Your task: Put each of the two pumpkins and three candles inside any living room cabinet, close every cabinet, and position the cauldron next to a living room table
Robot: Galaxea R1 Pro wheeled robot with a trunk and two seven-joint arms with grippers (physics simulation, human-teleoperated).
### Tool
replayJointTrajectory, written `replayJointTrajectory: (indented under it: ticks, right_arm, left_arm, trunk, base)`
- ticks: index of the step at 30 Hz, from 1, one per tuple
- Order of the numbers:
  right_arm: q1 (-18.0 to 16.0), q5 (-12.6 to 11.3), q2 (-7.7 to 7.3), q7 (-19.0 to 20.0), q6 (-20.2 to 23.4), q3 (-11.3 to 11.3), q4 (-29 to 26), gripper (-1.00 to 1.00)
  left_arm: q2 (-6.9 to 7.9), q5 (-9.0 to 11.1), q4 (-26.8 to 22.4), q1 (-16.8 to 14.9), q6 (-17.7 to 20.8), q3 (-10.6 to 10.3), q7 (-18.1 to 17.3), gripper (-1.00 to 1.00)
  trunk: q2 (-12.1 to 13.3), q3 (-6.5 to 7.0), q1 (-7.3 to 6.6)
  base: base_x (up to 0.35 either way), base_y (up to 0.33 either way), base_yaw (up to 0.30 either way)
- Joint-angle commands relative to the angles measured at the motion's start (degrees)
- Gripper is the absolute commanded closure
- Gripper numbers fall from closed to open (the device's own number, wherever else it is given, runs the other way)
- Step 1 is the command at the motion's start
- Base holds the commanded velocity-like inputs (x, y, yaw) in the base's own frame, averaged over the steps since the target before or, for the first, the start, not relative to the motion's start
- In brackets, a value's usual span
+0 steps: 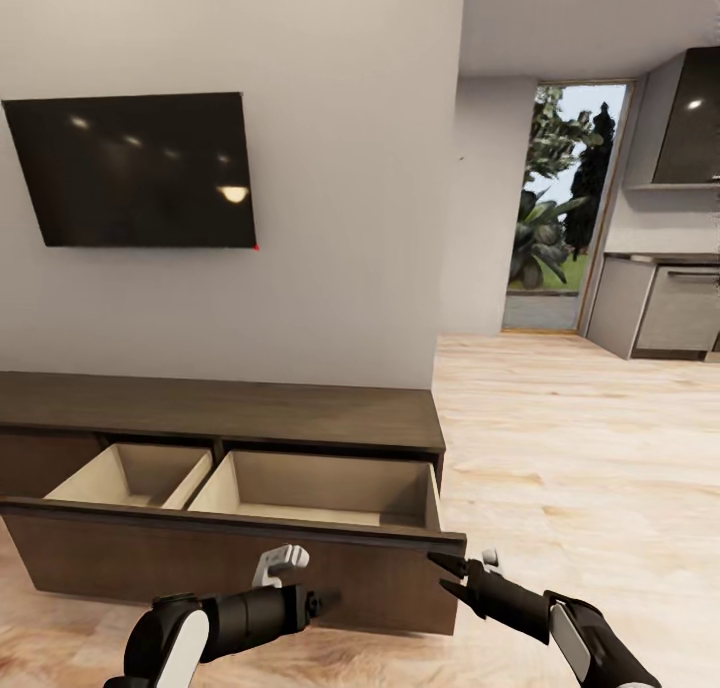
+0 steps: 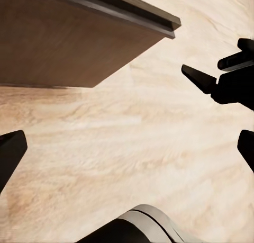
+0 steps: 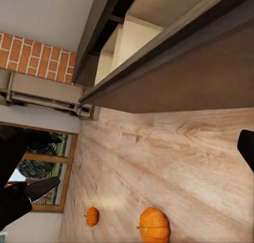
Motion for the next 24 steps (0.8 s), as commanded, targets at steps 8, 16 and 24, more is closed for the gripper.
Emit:
replayJointTrajectory:
  ticks: [8,16,24]
  right_arm:
    - [-0.02,0.13,0.00,0.09,0.29,-0.11,-0.05,-1.00]
    - [-0.02,0.20,0.00,0.16,0.22,-0.06,-0.14,-1.00]
    - [0.05,0.19,0.00,0.23,0.32,-0.06,-1.60,-1.00]
  left_arm:
    - [-0.01,-0.56,0.93,-0.08,0.20,0.11,-4.18,-1.00]
    - [-0.01,-0.60,2.20,-0.08,0.20,-0.12,-4.49,-1.00]
    - [-0.01,-0.69,2.34,-0.08,0.20,-0.24,-4.51,-1.00]
  trunk:
    - [1.25,1.59,-0.80]
    - [4.46,3.03,-2.56]
    - [7.67,4.46,-4.31]
  base:
    - [0.000,0.000,0.000]
    - [0.000,0.000,0.000]
    - [0.000,0.000,0.000]
